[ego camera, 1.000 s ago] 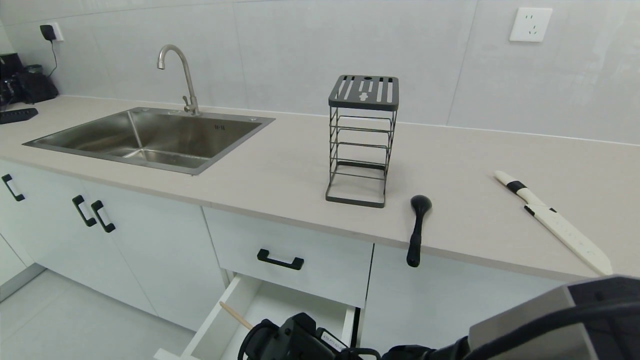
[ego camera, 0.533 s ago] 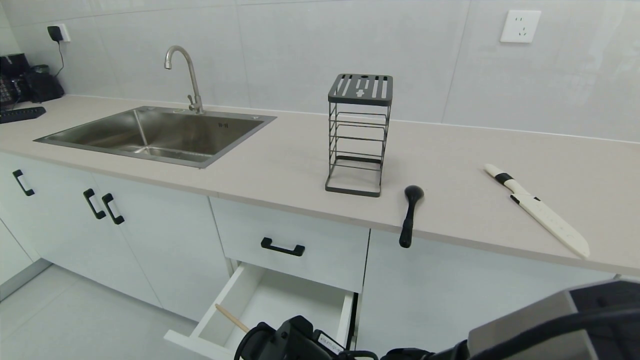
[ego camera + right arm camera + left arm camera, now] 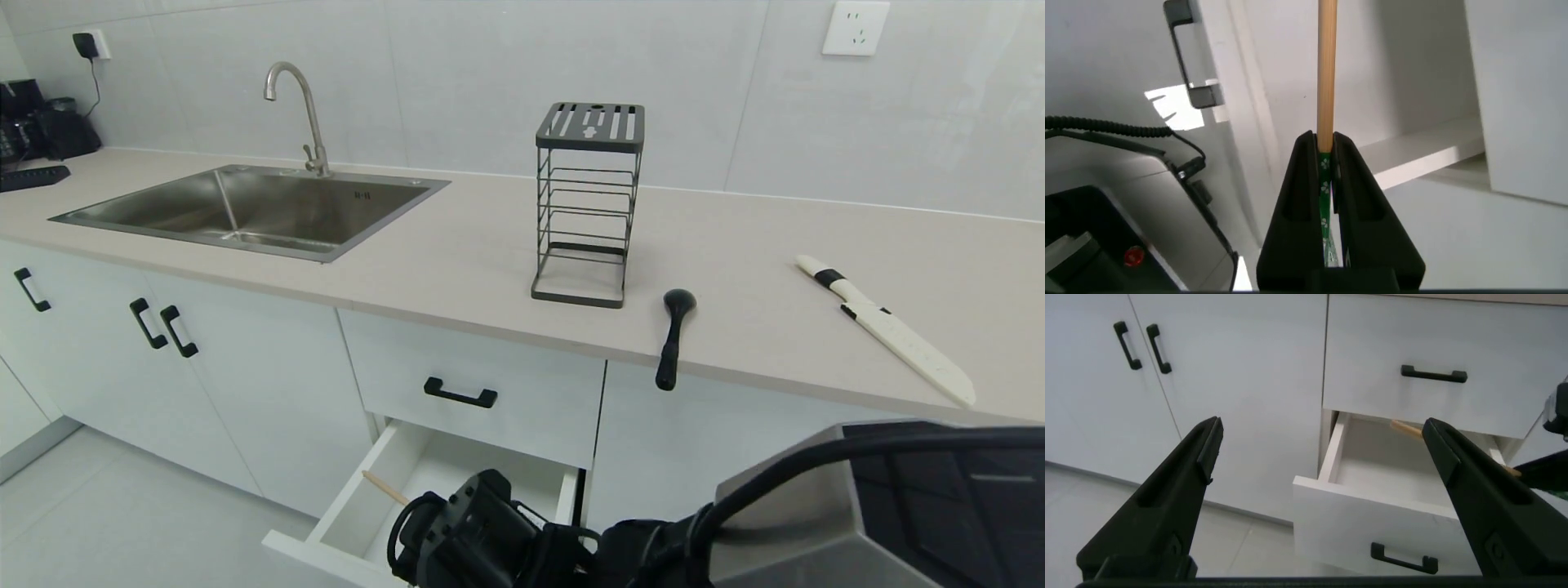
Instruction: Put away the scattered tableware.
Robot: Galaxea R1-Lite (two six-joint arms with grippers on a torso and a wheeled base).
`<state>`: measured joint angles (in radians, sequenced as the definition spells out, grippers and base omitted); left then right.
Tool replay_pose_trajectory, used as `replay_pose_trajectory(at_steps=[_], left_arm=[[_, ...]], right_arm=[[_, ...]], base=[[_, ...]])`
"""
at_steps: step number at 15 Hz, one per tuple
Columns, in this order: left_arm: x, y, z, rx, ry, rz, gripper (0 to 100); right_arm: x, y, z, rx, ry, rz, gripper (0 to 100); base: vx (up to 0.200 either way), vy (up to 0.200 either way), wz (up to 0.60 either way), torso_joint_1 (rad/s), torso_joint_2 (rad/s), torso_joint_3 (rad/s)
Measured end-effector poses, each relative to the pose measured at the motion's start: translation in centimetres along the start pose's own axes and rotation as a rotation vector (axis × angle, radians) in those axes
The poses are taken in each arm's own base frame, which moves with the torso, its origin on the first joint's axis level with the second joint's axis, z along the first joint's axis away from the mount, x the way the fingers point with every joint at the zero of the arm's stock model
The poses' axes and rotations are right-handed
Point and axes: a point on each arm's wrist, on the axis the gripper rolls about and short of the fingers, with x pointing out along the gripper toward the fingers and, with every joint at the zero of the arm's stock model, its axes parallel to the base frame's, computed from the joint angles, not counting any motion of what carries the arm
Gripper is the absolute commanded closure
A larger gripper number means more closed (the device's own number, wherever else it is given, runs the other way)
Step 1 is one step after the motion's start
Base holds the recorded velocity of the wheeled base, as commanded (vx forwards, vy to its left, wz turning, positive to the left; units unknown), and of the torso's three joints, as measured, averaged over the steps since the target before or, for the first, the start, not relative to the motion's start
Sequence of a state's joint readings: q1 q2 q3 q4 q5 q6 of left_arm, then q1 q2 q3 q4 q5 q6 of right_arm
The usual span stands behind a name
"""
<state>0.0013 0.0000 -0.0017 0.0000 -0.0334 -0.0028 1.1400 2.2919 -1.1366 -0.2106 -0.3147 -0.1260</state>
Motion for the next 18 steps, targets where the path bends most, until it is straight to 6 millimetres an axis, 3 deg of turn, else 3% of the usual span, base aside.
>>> replay_pose_trajectory(at_steps=[4, 9, 11, 18], left_arm=[[0.0, 0.0, 0.0, 0.0, 0.0, 0.0, 0], [0.0, 0.0, 0.0, 0.0, 0.0, 0.0, 0], [0.0, 0.0, 0.0, 0.0, 0.0, 0.0, 0], [0.0, 0.0, 0.0, 0.0, 0.0, 0.0, 0]], right_arm=[[1.3, -1.6, 1.4, -0.027, -0.033, -0.029, 100], [4.7, -0.9, 0.8, -0.063, 0.006, -0.005, 100], [5.9, -0.8, 0.0, -0.06, 0.018, 0.082, 100], [8.2, -2.4, -1.0, -0.009, 0.054, 0.212, 100]], base=[[0.0, 0.0, 0.0, 0.002, 0.08, 0.081], [0.0, 0.0, 0.0, 0.0, 0.0, 0.0], [0.0, 0.0, 0.0, 0.0, 0.0, 0.0], [0.0, 0.0, 0.0, 0.0, 0.0, 0.0]])
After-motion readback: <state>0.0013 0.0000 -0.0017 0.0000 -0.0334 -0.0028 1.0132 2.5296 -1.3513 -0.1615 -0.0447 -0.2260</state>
